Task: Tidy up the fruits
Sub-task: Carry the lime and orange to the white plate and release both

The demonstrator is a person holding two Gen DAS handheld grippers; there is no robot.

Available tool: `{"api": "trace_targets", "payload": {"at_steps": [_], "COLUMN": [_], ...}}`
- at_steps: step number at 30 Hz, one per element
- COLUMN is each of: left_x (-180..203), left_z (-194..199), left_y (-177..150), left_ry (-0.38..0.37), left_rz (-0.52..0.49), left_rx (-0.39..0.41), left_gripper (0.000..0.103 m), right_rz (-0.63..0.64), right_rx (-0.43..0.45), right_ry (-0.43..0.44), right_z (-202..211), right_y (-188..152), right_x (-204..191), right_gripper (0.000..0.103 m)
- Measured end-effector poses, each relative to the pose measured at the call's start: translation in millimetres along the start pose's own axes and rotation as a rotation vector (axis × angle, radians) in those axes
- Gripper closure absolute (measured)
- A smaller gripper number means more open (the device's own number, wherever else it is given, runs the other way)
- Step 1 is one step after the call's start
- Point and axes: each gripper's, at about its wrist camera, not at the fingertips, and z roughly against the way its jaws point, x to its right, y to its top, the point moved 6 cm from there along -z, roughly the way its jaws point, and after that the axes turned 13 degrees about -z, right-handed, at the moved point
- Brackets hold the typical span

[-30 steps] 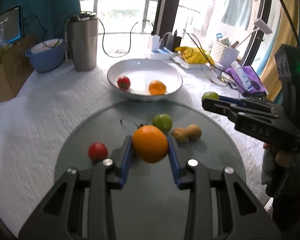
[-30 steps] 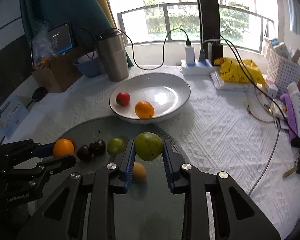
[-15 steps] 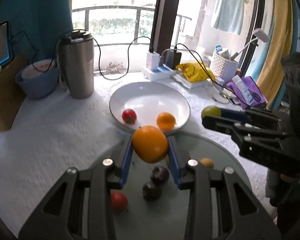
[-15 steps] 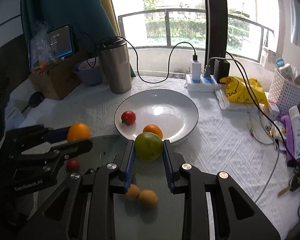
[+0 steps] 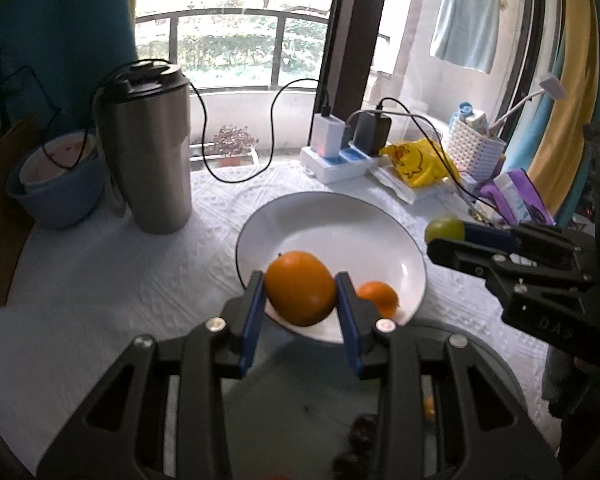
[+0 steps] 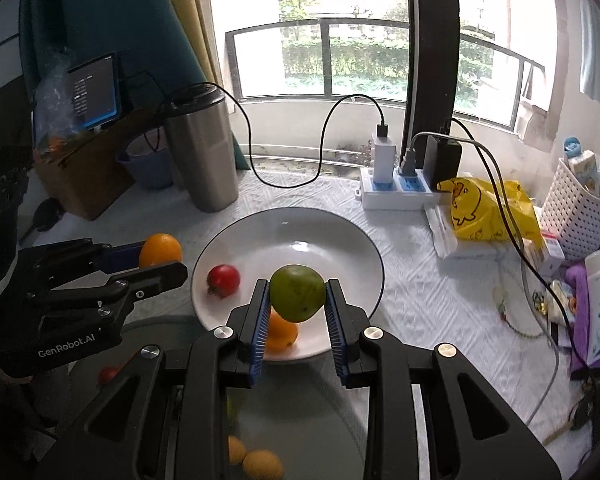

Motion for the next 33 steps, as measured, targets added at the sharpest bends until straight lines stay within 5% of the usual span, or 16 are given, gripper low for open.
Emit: {"api": "trace_targets", "payload": {"at_steps": [20, 30, 33], "left_x": [-20, -21, -21], "left_z": [-66, -65, -61], "left_y": [23, 27, 30], "left_ry": [-0.025, -0.017, -0.011], "left_rz": [0.015, 0.021, 0.020], "left_rx": [-0.065, -0.067, -0.061], "left_gripper": [0.067, 0.066, 0.066], "right_rz": [-0.031, -0.059, -0.066], "right_rx": [-0.042, -0.046, -0.037], "right_ry": [0.000, -0.018, -0.030], "right_z": [-71, -75, -71], "right_y": [21, 19, 20], "right_x": [18, 26, 27], "right_gripper": [0.074, 0.073, 0.066]}}
